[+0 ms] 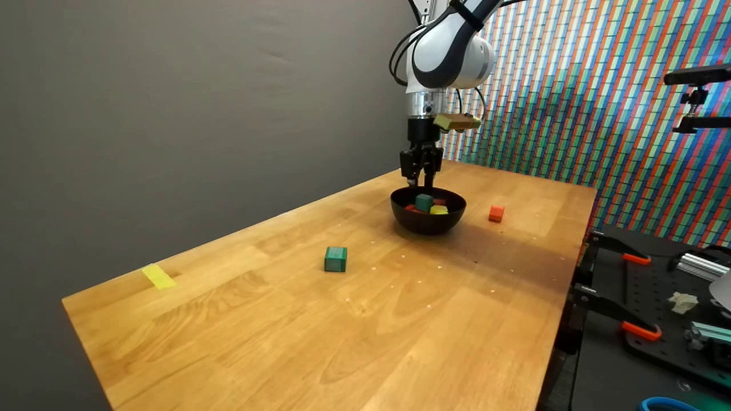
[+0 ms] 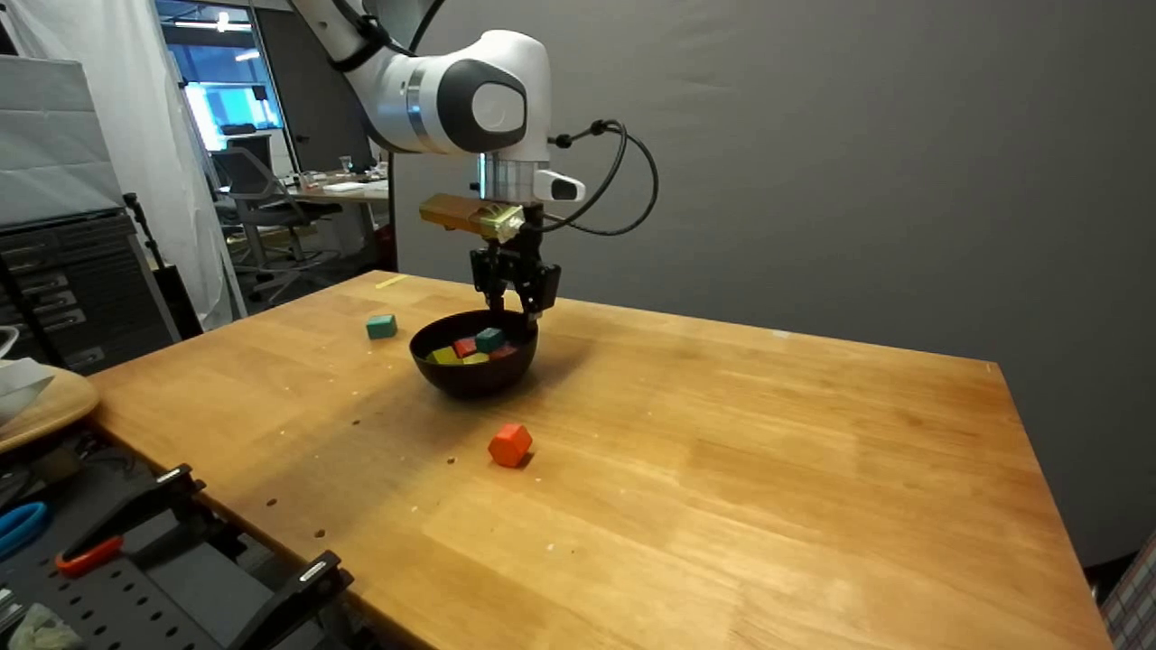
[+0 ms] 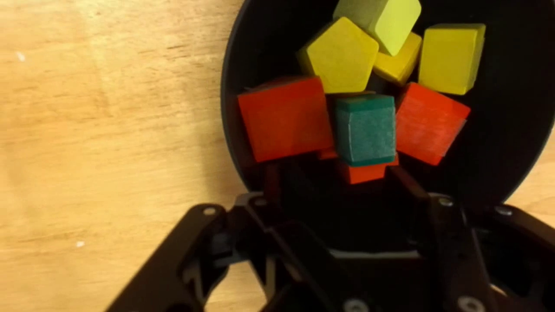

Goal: Remove the blocks from the bowl and put them on the table

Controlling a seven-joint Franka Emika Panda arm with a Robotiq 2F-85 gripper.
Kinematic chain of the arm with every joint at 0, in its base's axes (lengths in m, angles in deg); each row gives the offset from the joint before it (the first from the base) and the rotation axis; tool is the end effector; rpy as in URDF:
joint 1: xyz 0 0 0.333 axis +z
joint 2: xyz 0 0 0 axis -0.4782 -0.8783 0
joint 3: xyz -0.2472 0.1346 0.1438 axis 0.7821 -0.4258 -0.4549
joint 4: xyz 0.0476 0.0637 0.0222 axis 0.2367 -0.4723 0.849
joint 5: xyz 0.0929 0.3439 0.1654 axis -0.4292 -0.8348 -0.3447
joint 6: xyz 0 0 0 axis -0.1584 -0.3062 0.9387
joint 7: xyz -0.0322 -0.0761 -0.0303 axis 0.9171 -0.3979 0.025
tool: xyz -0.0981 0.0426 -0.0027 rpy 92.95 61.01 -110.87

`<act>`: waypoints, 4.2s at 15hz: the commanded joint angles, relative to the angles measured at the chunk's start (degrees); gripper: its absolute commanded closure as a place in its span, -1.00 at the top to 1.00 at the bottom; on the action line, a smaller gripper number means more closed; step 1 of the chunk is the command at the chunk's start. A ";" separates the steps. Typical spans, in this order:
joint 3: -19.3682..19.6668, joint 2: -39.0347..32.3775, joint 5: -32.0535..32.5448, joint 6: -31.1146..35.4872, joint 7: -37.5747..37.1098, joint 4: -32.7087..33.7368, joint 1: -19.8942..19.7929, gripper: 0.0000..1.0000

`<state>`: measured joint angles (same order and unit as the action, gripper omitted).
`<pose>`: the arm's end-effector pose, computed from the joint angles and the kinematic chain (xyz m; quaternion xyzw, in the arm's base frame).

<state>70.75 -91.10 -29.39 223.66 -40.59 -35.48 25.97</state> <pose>0.5936 -0.0090 0.1981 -0.9977 0.0339 0.0502 0.0303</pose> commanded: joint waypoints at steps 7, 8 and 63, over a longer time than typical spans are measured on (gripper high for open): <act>-1.64 1.91 -2.66 -1.66 2.72 -2.36 0.06 1.00; -1.75 1.83 -2.44 -1.81 2.59 -2.32 0.31 1.00; 0.55 13.22 0.77 -1.62 14.82 -1.82 -2.84 1.00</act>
<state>72.40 -77.79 -25.20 218.45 -33.22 -36.81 24.04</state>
